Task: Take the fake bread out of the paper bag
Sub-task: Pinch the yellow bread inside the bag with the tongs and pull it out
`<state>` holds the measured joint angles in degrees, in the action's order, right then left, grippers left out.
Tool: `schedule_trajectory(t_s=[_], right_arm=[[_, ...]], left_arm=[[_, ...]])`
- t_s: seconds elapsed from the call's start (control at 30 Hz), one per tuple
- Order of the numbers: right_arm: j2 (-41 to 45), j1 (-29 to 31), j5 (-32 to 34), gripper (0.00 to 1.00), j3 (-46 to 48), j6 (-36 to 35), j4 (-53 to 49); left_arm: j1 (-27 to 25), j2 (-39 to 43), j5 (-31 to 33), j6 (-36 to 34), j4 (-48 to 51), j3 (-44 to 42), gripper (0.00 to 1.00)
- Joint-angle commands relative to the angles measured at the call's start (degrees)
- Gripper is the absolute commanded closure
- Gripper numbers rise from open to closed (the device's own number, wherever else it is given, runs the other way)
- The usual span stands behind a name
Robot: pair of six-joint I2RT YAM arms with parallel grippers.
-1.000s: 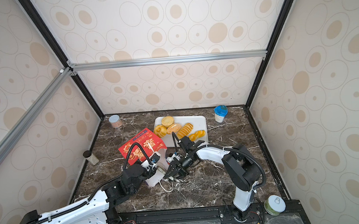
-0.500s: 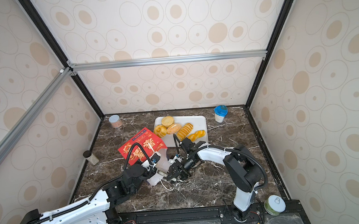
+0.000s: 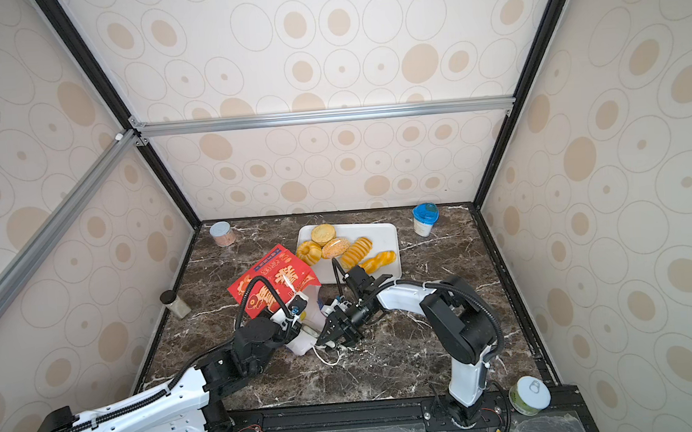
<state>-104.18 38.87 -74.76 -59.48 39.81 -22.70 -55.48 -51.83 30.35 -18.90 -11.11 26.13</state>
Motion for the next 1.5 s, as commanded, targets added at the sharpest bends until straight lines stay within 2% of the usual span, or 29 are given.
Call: schedule_trajectory(t_s=[0.0,0.13,0.37,0.57,0.77,0.93,1.13,1.3,1.47], right_arm=[[-1.91,-0.08,-2.14,0.59,-1.42,1.29,3.44],[-3.93,-0.12,-2.5,0.59,-1.71,3.4,6.79],[-5.35,-0.33,-3.5,0.7,0.29,10.32,18.14],[-3.85,-0.53,-3.43,0.66,2.43,13.51,23.37],[-4.15,-0.97,-2.44,0.59,4.83,21.61,35.03],[-5.91,-0.95,-1.65,0.57,3.26,21.95,35.79],[-9.97,-0.95,-2.72,0.63,2.22,29.68,46.37],[-9.56,-0.94,-3.02,0.72,3.66,31.78,49.45],[-7.2,-0.94,-2.78,0.7,6.6,32.83,50.71]], left_arm=[[-0.85,0.41,0.83,-0.44,-1.6,0.33,1.0],[-1.02,0.56,0.67,-0.53,-1.55,0.02,1.0],[-2.08,0.35,1.1,-0.88,-0.93,-0.04,1.0],[-2.52,0.27,0.83,-0.77,-0.84,0.06,1.0],[-3.11,1.12,0.89,-1.06,-0.32,0.2,1.0],[-3.32,1.42,1.33,-1.22,-0.66,-0.3,1.0],[-3.75,0.64,1.53,-0.97,-0.36,-0.31,1.0],[-4.11,0.88,2.44,-1.14,1.28,-0.2,1.0],[-4.19,0.23,3.14,-1.11,2.2,0.04,1.0]])
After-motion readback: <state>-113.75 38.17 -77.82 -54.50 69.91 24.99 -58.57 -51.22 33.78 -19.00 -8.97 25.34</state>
